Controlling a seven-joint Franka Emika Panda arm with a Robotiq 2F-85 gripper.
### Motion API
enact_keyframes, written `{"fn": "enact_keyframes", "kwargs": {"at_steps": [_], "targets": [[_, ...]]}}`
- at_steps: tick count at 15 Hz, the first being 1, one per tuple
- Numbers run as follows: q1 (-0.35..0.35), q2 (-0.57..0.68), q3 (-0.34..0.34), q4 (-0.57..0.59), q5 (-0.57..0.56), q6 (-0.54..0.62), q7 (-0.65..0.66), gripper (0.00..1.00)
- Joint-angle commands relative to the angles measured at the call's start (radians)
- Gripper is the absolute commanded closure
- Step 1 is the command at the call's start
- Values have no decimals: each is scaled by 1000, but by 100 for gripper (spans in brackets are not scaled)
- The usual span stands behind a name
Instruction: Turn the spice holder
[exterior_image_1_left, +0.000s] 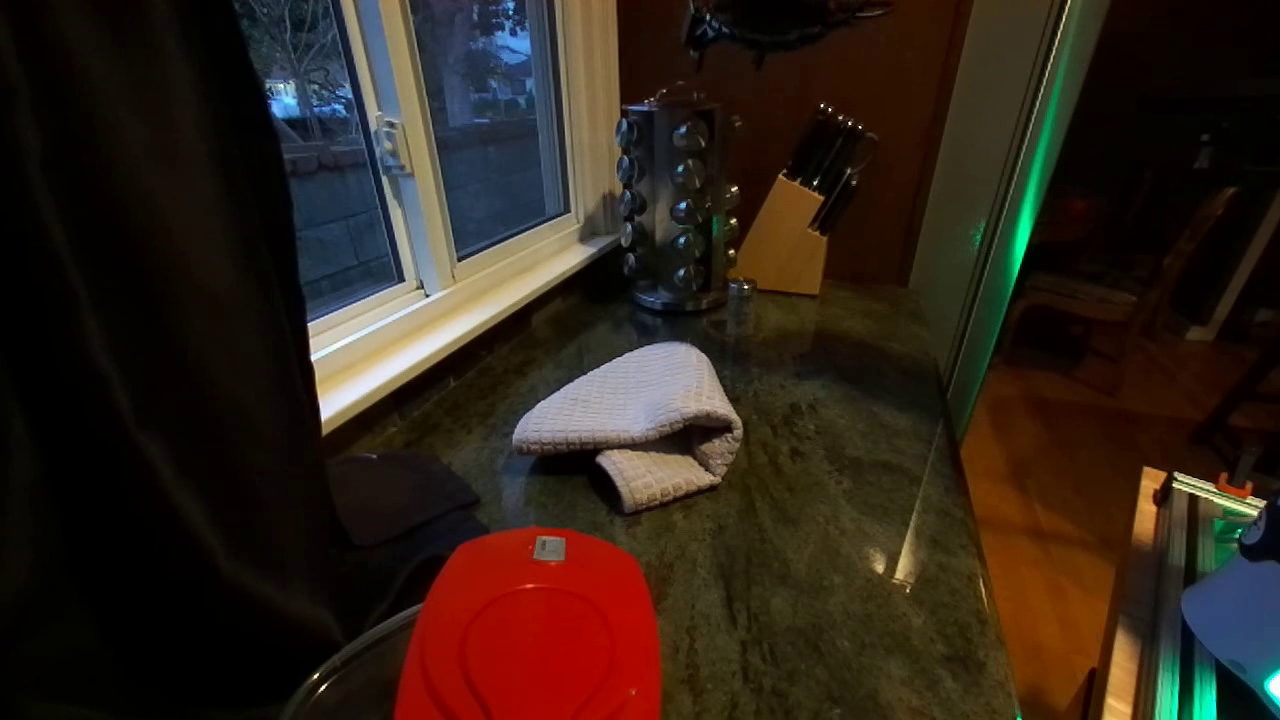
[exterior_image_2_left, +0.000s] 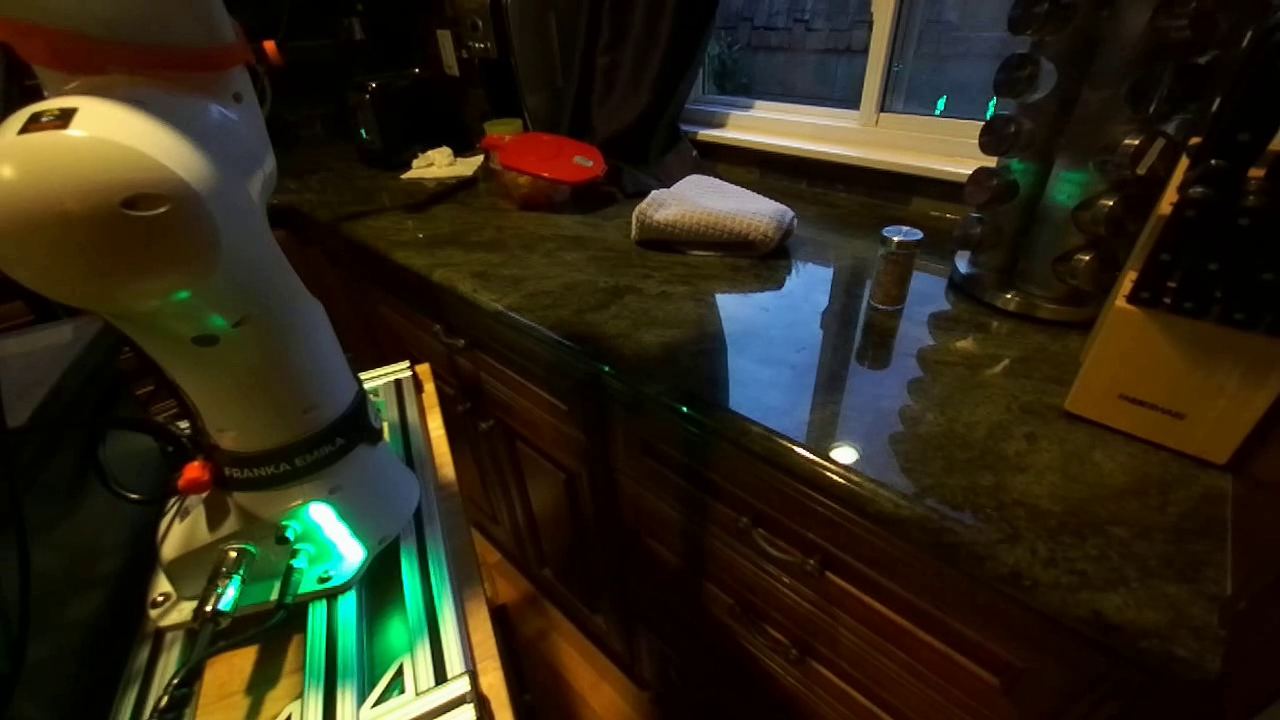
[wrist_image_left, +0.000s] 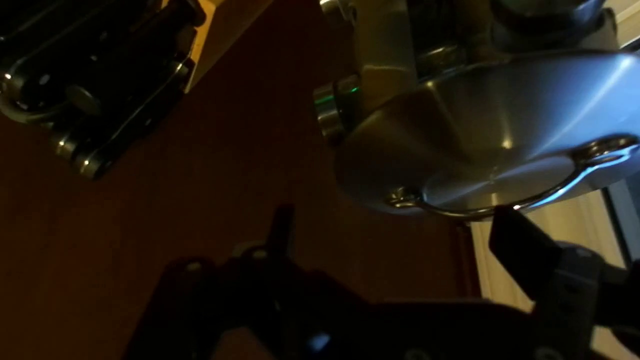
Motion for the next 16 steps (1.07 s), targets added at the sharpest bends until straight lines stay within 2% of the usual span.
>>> {"fn": "enact_keyframes", "kwargs": {"at_steps": [1, 8, 10, 16], "targets": [[11, 57, -27, 53, -53, -5, 113, 0], [20, 132, -63, 114, -130, -24, 227, 0], [21, 144, -68, 121, -143, -24, 235, 0], [32, 148, -60, 129, -127, -134, 197, 0]]}}
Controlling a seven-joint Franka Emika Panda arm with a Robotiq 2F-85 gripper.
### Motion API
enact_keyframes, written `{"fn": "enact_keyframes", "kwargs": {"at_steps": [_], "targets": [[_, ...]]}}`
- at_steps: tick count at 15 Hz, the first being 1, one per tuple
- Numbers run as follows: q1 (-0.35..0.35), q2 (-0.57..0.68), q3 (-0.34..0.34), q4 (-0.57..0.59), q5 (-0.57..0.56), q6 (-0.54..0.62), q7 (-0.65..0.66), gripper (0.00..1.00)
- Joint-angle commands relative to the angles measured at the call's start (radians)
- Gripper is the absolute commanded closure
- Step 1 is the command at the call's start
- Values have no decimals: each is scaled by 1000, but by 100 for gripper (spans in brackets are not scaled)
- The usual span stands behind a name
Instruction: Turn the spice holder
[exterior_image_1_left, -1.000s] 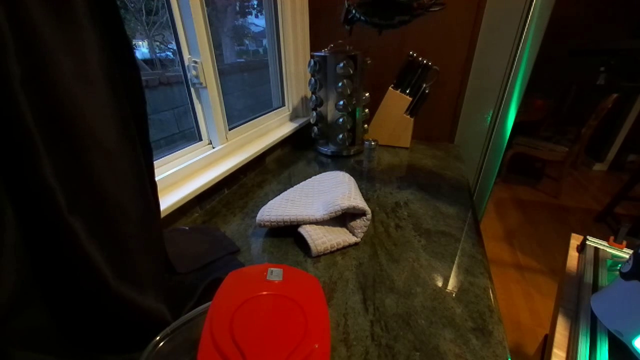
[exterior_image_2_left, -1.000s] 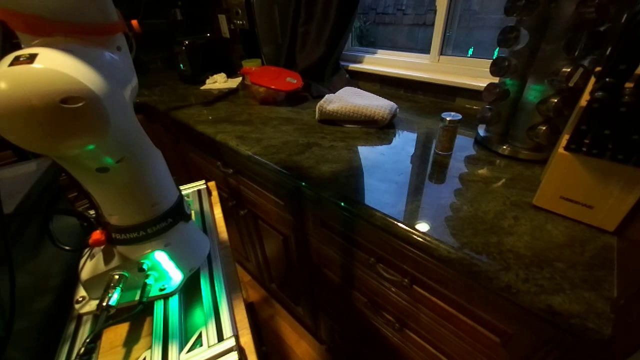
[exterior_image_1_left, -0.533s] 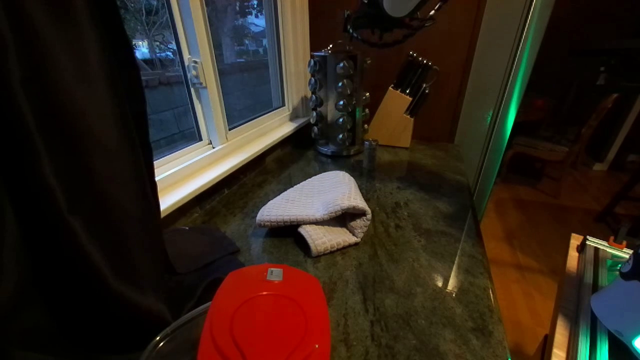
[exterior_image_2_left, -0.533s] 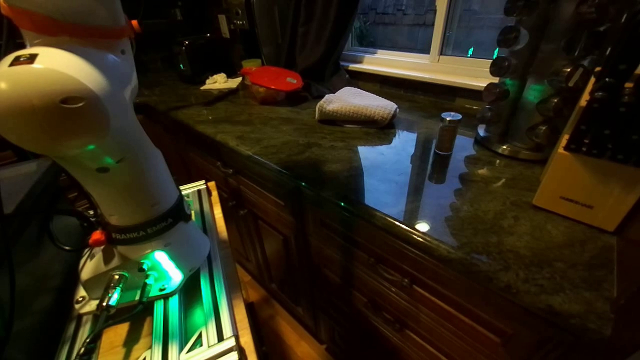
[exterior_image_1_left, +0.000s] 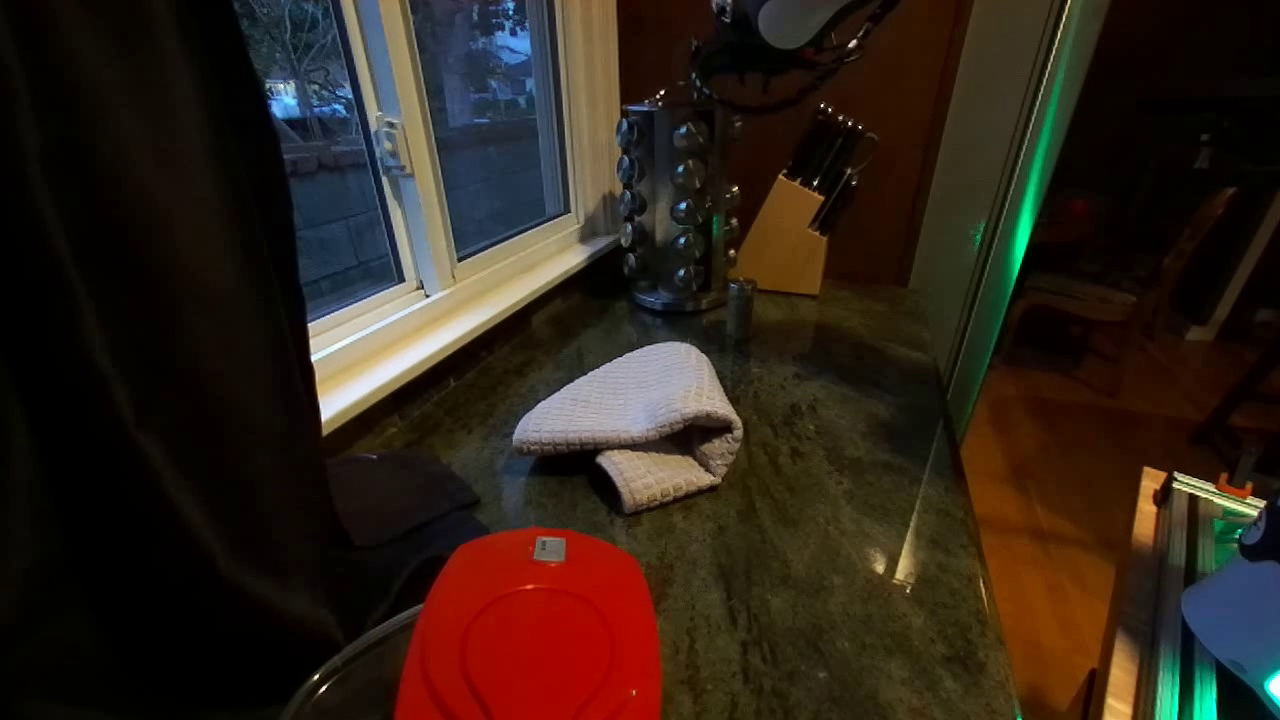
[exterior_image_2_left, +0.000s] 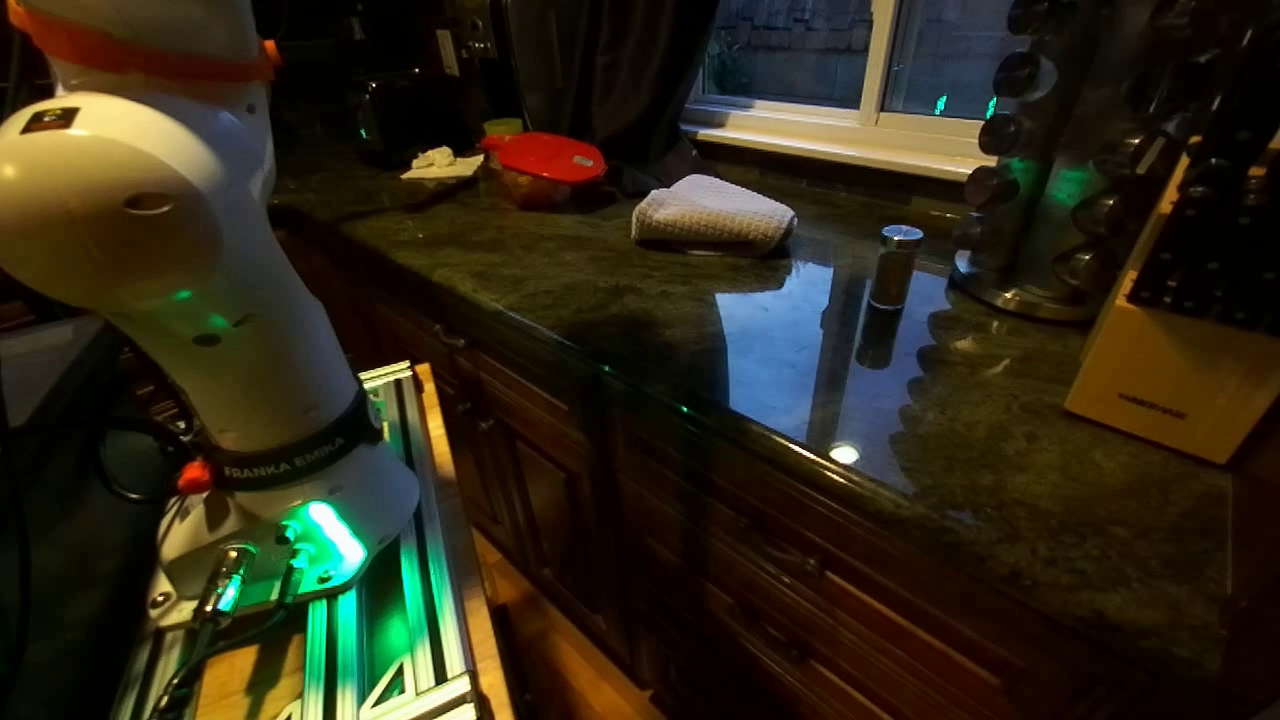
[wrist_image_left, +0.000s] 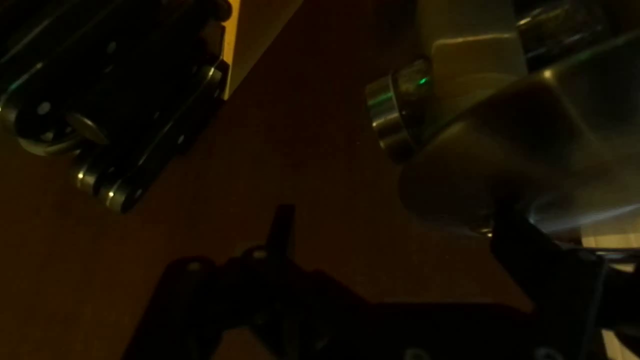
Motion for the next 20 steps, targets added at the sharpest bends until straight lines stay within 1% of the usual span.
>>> {"fn": "enact_keyframes", "kwargs": {"at_steps": [1, 8, 12, 19, 20], "targets": [[23, 6, -4, 20, -8, -88, 0, 0], [39, -5, 23, 33, 28, -210, -43, 0], [37, -8, 45, 41, 80, -256, -90, 0], [42, 2, 51, 63, 147, -253, -110, 0], [39, 0, 54, 60, 170, -242, -119, 0]]}}
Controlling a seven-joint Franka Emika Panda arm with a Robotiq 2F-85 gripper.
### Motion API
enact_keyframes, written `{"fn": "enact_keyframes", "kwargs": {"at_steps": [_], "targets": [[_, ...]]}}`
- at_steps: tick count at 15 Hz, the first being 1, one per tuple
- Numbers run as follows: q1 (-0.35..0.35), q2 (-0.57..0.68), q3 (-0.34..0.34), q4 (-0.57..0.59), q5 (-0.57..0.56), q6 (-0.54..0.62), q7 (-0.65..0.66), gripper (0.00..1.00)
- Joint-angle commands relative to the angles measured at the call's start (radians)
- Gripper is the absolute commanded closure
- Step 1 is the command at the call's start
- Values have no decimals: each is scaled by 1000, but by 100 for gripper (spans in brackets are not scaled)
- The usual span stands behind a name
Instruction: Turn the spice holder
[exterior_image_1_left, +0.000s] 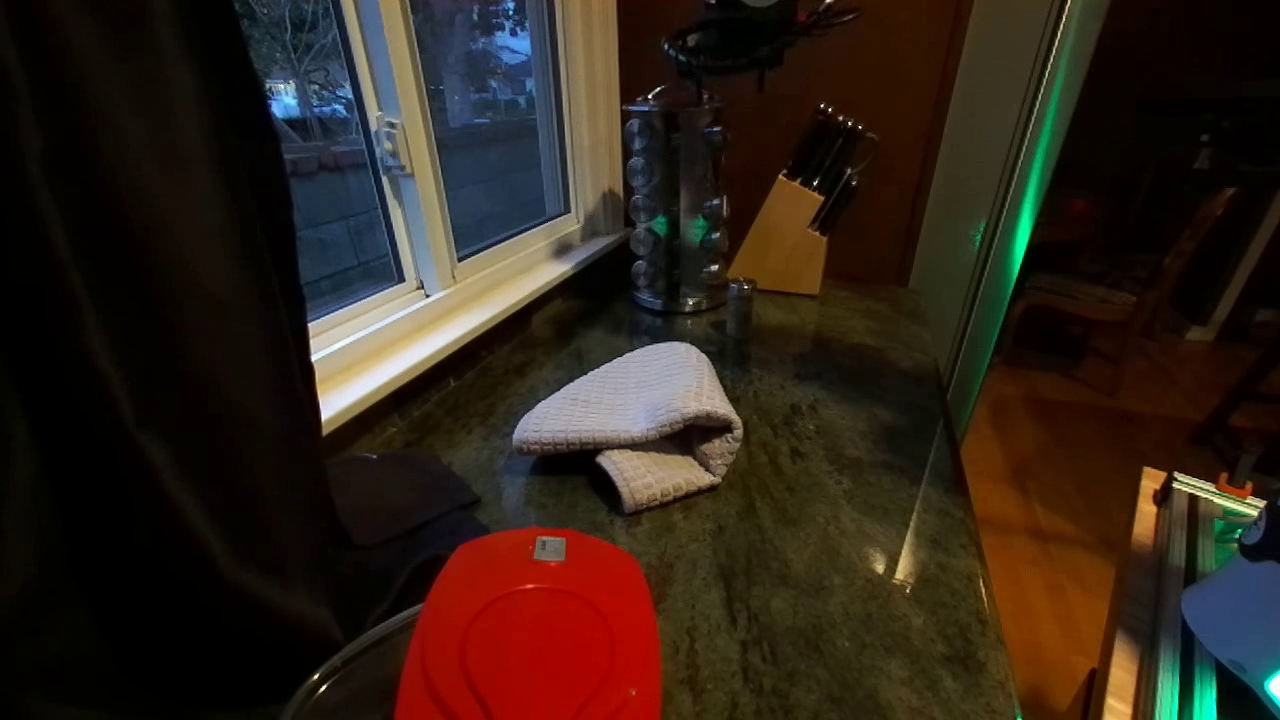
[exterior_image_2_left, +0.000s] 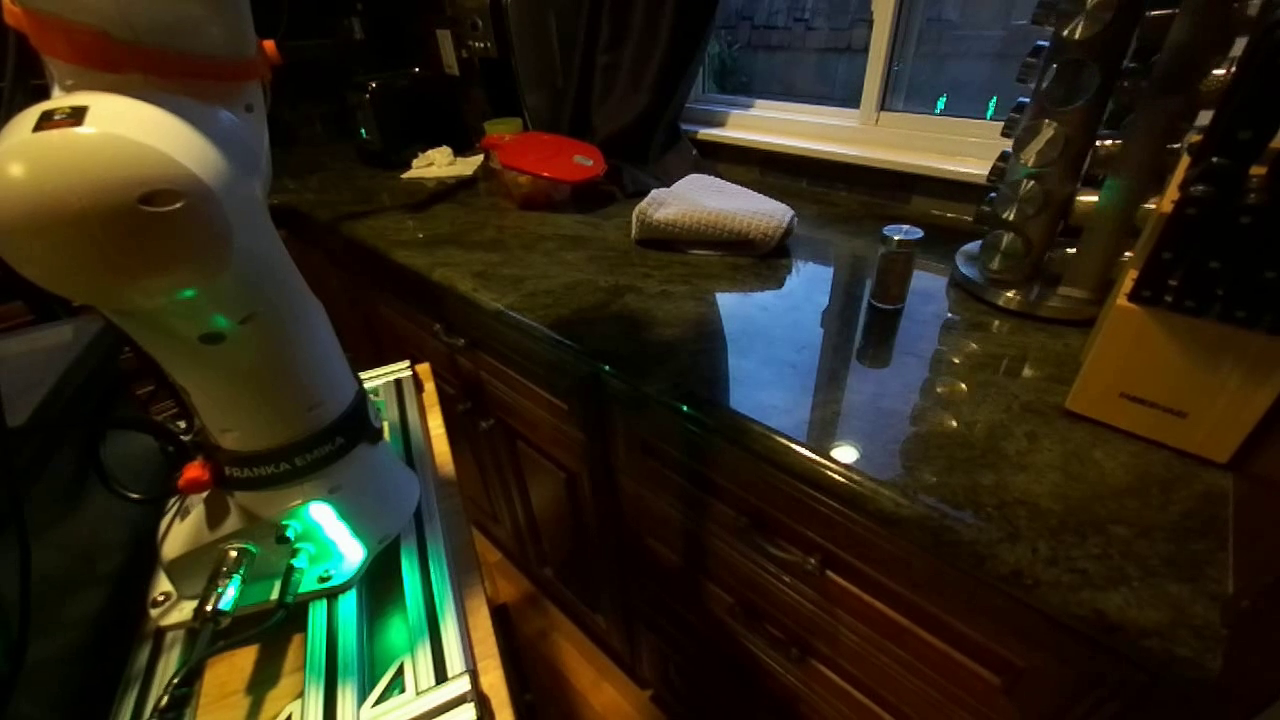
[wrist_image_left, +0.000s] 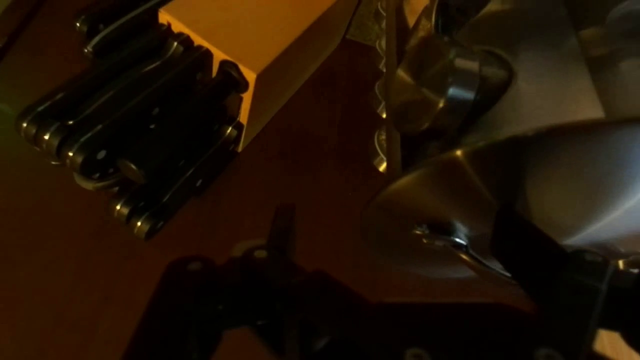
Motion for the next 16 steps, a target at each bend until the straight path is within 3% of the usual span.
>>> {"fn": "enact_keyframes", "kwargs": {"at_steps": [1, 11, 16], "targets": [[-3, 3, 11, -10, 81, -15, -37, 0], [-1, 1, 7, -4, 193, -2, -42, 0], [4, 0, 1, -6, 190, 7, -29, 0]]}}
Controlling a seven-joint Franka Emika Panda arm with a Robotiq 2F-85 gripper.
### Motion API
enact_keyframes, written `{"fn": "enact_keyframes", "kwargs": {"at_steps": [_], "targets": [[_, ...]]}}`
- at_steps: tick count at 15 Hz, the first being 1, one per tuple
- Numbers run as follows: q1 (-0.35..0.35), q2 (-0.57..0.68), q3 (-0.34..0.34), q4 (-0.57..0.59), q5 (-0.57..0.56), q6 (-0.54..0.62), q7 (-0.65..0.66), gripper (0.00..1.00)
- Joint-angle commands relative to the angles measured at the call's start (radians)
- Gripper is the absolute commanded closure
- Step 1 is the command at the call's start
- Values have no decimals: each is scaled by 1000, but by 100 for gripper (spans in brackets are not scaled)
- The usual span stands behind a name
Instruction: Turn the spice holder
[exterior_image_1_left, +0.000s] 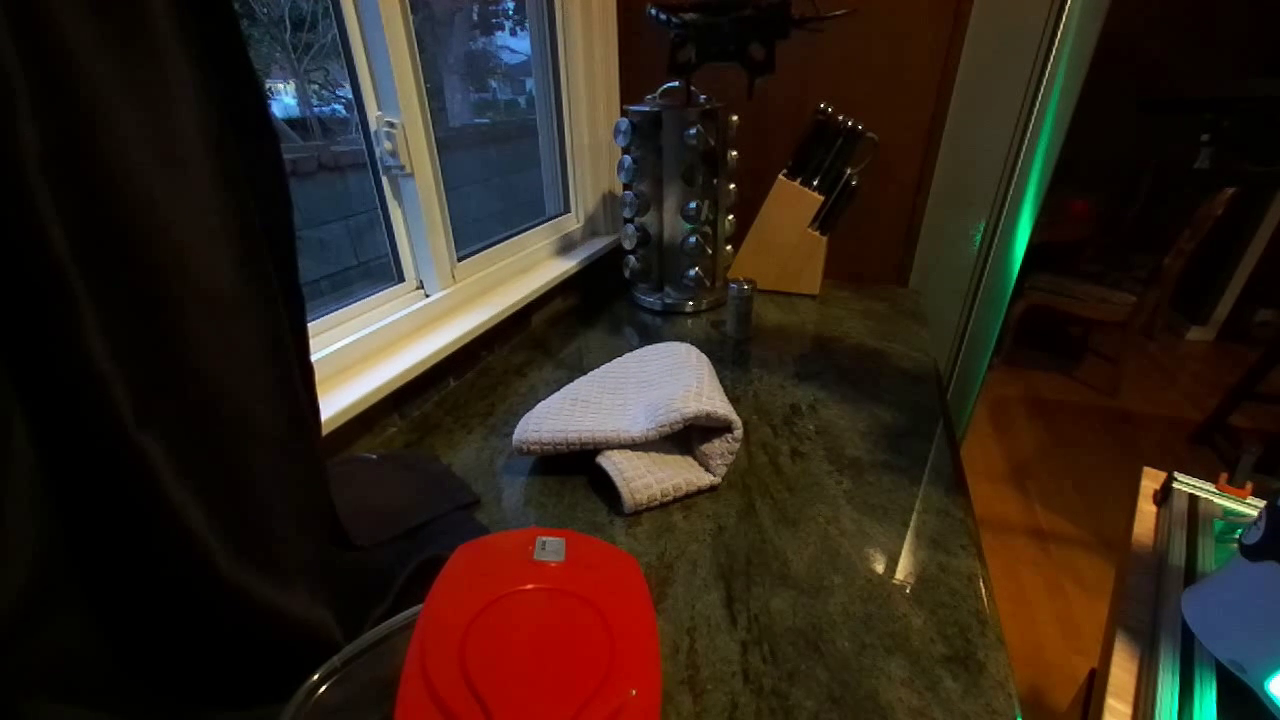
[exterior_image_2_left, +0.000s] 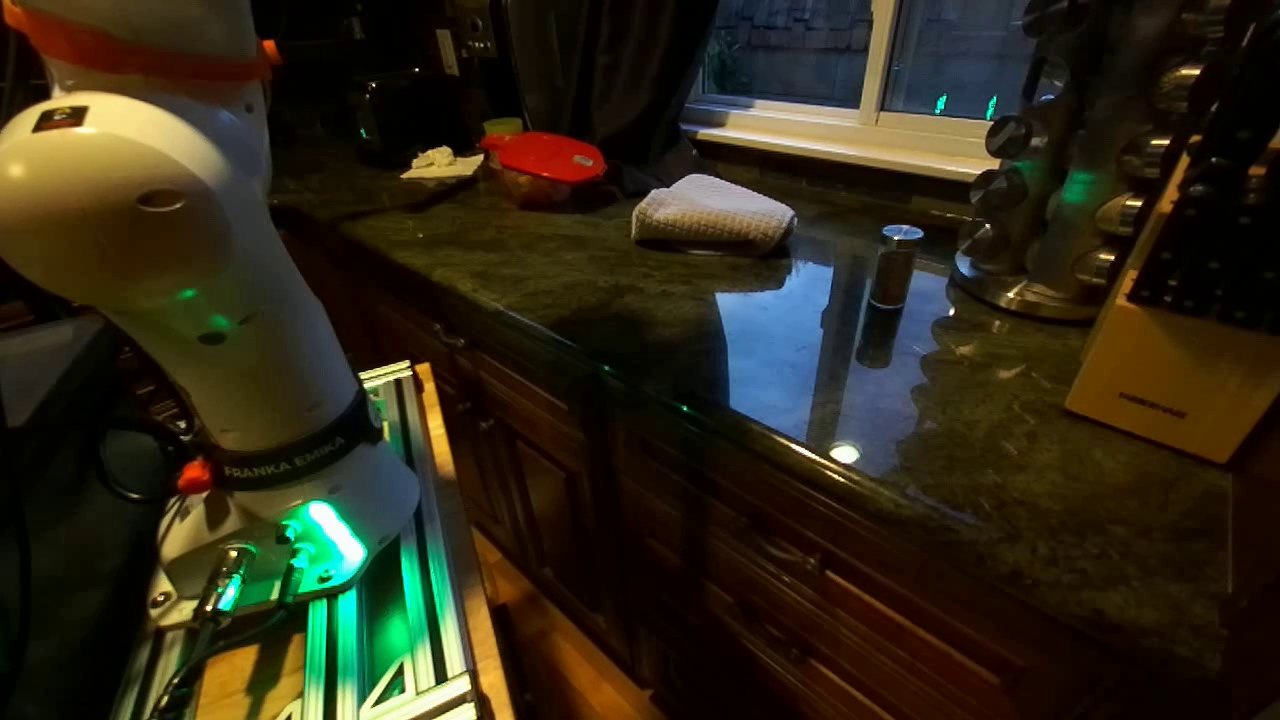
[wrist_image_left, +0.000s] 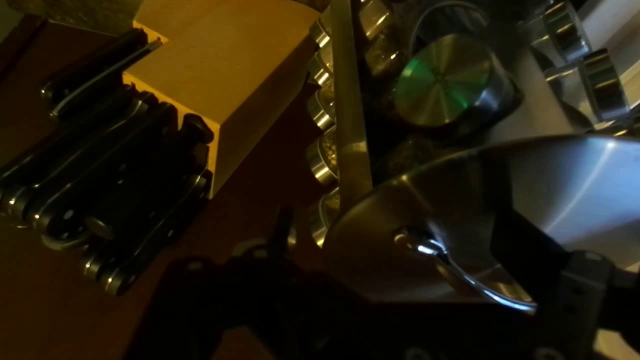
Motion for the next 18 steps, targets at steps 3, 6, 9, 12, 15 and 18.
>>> {"fn": "enact_keyframes", "kwargs": {"at_steps": [3, 6, 9, 12, 15, 18], "targets": [[6, -16, 2, -25, 42, 16, -8, 0], [10, -55, 12, -42, 68, 29, -20, 0], [18, -109, 26, -68, 80, 13, -54, 0], [14, -171, 51, -110, 137, -70, -187, 0], [3, -220, 66, -150, 223, -170, -323, 0], [-6, -257, 67, -185, 295, -258, -470, 0]]}}
